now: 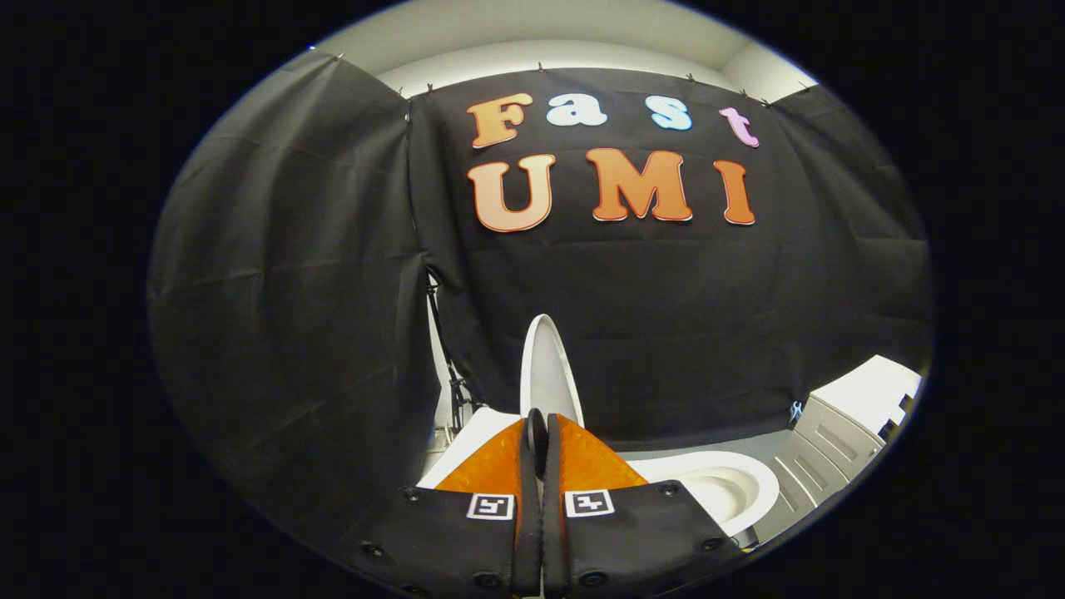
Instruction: Open the toilet lid.
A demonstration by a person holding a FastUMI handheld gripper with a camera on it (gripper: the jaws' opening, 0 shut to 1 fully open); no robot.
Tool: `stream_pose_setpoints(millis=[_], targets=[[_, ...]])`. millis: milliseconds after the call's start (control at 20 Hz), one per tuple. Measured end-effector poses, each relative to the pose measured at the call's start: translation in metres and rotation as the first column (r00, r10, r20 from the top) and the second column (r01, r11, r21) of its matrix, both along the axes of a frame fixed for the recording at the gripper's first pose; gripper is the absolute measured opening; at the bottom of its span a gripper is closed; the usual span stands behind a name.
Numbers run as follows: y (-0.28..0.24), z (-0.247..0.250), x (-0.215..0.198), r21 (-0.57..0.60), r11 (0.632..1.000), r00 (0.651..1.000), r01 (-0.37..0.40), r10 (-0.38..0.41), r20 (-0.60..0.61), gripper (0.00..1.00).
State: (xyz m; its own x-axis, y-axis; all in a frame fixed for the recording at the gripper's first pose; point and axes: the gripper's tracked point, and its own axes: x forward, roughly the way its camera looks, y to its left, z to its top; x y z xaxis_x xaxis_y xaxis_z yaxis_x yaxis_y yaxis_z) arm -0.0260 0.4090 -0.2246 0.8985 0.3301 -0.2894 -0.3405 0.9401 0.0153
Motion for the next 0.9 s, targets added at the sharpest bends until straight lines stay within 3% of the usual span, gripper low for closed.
stream_pose_setpoints(millis=[250, 350, 450, 800, 900], targets=[[0.026, -0.007, -0.011, -0.022, 0.999, 0.999, -0.039, 0.039, 0.005, 0.09], [0.029, -0.009, -0.012, -0.019, 0.998, 0.999, -0.052, 0.052, 0.007, 0.18], [0.031, -0.009, -0.013, -0.012, 0.997, 0.997, -0.071, 0.071, 0.001, 0.19], [0.013, 0.021, -0.017, -0.011, 0.997, 0.996, -0.074, 0.074, 0.058, 1.0], [0.006, 0.031, -0.01, 0.015, 0.998, 0.996, -0.06, 0.059, 0.066, 0.99]])
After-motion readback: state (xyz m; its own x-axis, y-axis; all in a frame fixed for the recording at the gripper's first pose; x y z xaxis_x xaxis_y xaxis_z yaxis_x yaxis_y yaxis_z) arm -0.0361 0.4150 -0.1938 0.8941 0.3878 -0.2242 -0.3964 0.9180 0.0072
